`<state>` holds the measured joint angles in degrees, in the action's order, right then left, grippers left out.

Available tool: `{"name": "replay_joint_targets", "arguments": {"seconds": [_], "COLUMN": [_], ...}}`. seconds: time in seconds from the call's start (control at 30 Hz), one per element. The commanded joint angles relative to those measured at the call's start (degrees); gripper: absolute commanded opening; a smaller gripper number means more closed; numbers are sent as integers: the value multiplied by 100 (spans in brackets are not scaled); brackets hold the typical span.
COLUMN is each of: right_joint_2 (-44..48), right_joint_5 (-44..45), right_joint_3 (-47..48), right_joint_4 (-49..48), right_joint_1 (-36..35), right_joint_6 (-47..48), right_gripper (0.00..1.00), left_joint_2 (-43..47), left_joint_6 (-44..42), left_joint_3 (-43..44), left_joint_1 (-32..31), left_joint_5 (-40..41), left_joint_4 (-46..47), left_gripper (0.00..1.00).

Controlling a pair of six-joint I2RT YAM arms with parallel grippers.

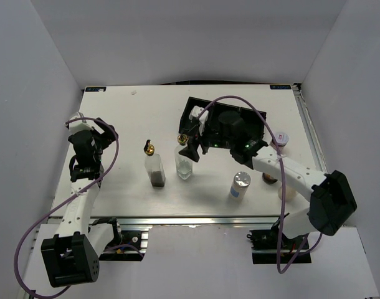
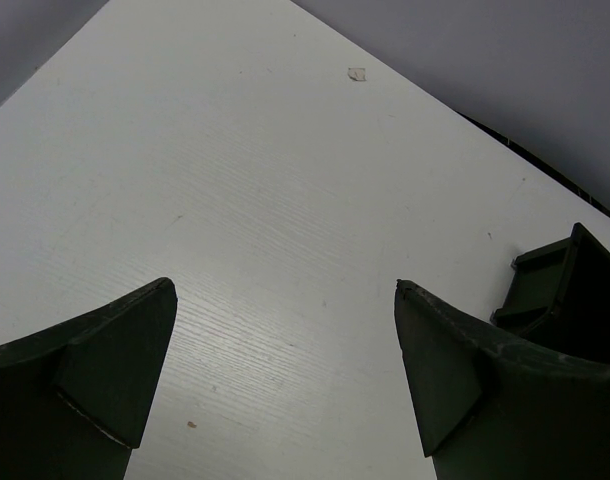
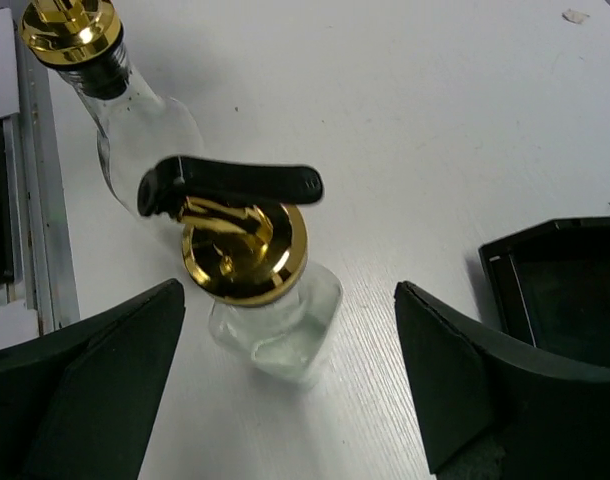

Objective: Organize the condiment bottles

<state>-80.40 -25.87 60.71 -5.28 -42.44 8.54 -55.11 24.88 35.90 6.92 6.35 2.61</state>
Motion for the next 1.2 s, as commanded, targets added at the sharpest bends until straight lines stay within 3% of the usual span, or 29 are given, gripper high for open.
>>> {"name": "replay_joint_targets", "arguments": {"seconds": [0.0, 0.13, 0.23, 0.27, 0.33, 0.37, 0.5, 0.77, 0.93, 1.17], "right_joint_2": [-177, -450, -529, -521, -485, -451, -266, -397, -897, -2284], "right_joint_5": [46, 424, 565, 600, 705, 749, 1205, 2384, 2131, 1454], "right_joint_3": [258, 284, 249, 231, 179, 143, 160, 1450, 2575, 4351], "right_joint_4": [-1095, -1510, -1695, -1722, -1740, -1766, -1679, -1283, -941, -466], "right_joint_1": [-186, -362, -397, -406, -415, -406, -415, -169, 427, 1149], "right_joint_6": [-273, -405, -449, -458, -449, -449, -362, -44, -343, -774], "right_gripper": [89, 86, 73, 58, 42, 26, 1, 0, 0, 0], "left_joint_2": [80, 10, 9, 18, 36, 53, 115, 211, 282, 185], "left_joint_6": [-1, 16, -1, 16, 16, 25, 34, 104, 113, 183], "left_joint_3": [-66, -4, 14, 14, 14, 14, 5, 5, -21, 5], "left_joint_1": [3, 3, 3, 3, 11, 3, 11, 3, 11, 3], "left_joint_5": [24, 129, 252, 314, 349, 349, 428, 718, 841, 894], "left_joint_4": [20, -76, -138, -156, -173, -173, -191, -226, -226, -226], "left_gripper": [98, 98, 98, 98, 98, 98, 98, 98, 98, 98]}}
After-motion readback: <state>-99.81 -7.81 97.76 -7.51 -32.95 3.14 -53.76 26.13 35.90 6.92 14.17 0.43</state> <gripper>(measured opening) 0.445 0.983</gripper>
